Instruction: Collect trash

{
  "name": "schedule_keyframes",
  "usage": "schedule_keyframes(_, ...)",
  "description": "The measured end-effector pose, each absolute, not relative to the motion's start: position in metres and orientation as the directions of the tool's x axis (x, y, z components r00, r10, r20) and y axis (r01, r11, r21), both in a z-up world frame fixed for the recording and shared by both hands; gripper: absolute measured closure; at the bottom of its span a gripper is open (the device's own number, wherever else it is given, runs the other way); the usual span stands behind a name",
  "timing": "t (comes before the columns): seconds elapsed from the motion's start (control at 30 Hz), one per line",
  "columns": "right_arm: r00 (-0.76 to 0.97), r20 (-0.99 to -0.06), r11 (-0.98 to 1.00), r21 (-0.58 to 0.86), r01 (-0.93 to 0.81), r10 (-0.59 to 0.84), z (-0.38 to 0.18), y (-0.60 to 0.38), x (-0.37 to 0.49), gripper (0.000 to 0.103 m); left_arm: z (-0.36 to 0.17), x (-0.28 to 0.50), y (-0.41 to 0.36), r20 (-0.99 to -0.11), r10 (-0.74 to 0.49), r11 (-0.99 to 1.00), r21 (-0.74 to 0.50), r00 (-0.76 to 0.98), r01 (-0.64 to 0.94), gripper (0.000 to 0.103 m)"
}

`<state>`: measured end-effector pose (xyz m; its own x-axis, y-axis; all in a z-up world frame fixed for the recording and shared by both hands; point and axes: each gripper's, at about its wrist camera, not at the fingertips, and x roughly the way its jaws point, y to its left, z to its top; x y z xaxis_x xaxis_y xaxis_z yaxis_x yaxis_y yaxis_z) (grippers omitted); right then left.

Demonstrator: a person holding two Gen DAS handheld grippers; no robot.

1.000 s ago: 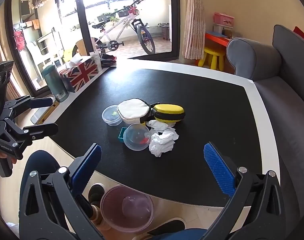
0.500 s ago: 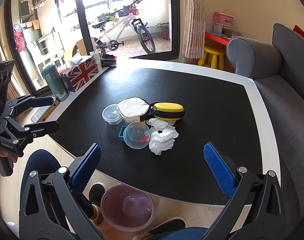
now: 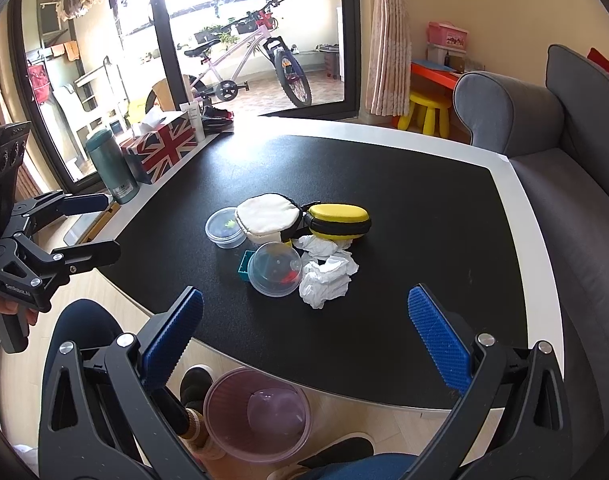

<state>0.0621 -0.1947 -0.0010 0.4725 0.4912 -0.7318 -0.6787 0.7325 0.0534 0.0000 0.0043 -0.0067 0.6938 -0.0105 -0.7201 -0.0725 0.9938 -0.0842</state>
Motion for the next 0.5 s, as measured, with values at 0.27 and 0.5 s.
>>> schedule_keyframes(0.27, 0.473, -0.732, 0.733, 0.054, -0.678, 0.49, -0.0013, -0.1948, 0.0623, 0.003, -0.007, 0.001, 0.0045, -0.722, -0.012, 0.994, -0.086, 0.692, -0.072, 0.006)
schedule_keyframes(0.5, 0.47, -0.733, 0.732, 0.056, -0.678, 0.492, -0.0015, -0.1948, 0.0624, 0.003, -0.006, 0.001, 0.0034, -0.722, -0.014, 0.993, -0.088, 0.692, -0.072, 0.006)
